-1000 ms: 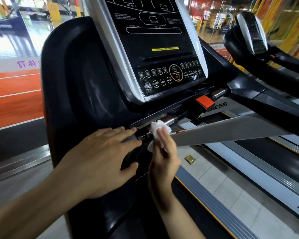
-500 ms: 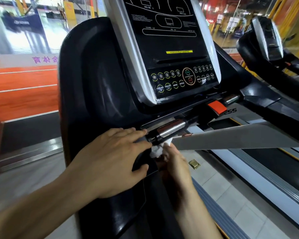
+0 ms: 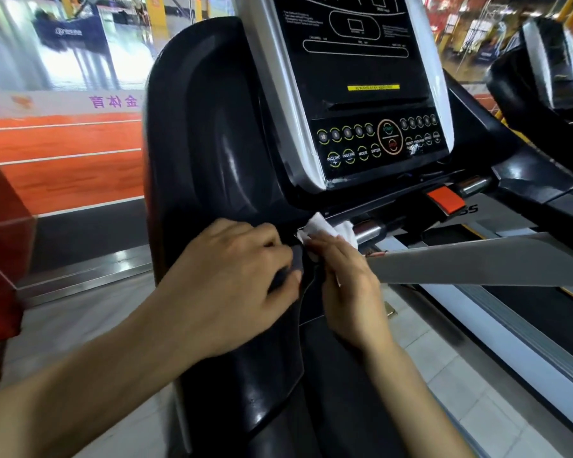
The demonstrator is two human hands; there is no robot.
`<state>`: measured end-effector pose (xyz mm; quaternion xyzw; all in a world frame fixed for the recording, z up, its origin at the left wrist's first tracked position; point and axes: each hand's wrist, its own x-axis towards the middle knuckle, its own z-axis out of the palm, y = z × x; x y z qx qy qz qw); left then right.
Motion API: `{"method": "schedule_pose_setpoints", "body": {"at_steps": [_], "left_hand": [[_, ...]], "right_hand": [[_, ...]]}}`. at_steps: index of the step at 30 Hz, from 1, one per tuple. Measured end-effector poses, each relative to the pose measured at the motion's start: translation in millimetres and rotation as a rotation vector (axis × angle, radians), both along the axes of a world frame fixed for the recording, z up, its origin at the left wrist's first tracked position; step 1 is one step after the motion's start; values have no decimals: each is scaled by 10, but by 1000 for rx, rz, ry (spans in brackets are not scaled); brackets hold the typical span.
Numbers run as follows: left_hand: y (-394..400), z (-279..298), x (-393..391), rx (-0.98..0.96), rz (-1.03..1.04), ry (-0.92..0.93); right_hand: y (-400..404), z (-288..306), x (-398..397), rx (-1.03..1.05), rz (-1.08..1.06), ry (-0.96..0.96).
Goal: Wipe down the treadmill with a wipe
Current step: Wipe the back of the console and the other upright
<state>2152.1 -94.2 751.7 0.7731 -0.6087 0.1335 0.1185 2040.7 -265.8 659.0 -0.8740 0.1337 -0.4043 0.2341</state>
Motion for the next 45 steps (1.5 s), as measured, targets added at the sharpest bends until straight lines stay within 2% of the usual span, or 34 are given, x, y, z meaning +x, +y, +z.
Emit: {"method": "schedule_pose_setpoints", "body": {"at_steps": [2, 5, 8, 10, 13, 18, 21, 23, 26, 29, 33, 35, 38, 42, 45], "left_hand": [[110, 51, 168, -59, 40, -58], [322, 32, 500, -144, 95, -112], [410, -144, 646, -250, 4, 26], [384, -244, 631, -357, -57, 175], [355, -309, 590, -503, -87, 289], [354, -354, 564, -587, -121, 383], [356, -354, 546, -605, -122, 409], [378, -334, 577, -625, -136, 416], [411, -228, 760, -680, -140, 408], [366, -74, 1226, -645, -66, 367], [296, 129, 1891, -401, -84, 288], [278, 202, 2044, -360, -119, 317], [269, 246, 2148, -349, -189, 348], [271, 355, 2352, -330, -213, 222], [226, 479, 2465, -284, -217, 192]], "right_hand": [[-66, 5, -79, 11, -35, -25], [-23, 86, -60, 222, -112, -113], [472, 161, 47, 261, 79, -134], [728, 154, 19, 240, 224, -112], [858, 237, -90, 203, 439, -22], [658, 350, -57, 292, 187, 53], [973, 383, -150, 180, 378, 133], [1098, 398, -235, 182, 477, 173], [1005, 516, -223, 265, 376, 198], [1109, 657, -255, 168, 349, 299], [1363, 779, -283, -80, 346, 400], [1452, 809, -179, -184, 291, 401], [1613, 904, 245, -79, 250, 513], [1552, 926, 1061, -330, 106, 525], [1458, 1116, 1645, -355, -40, 579]]}}
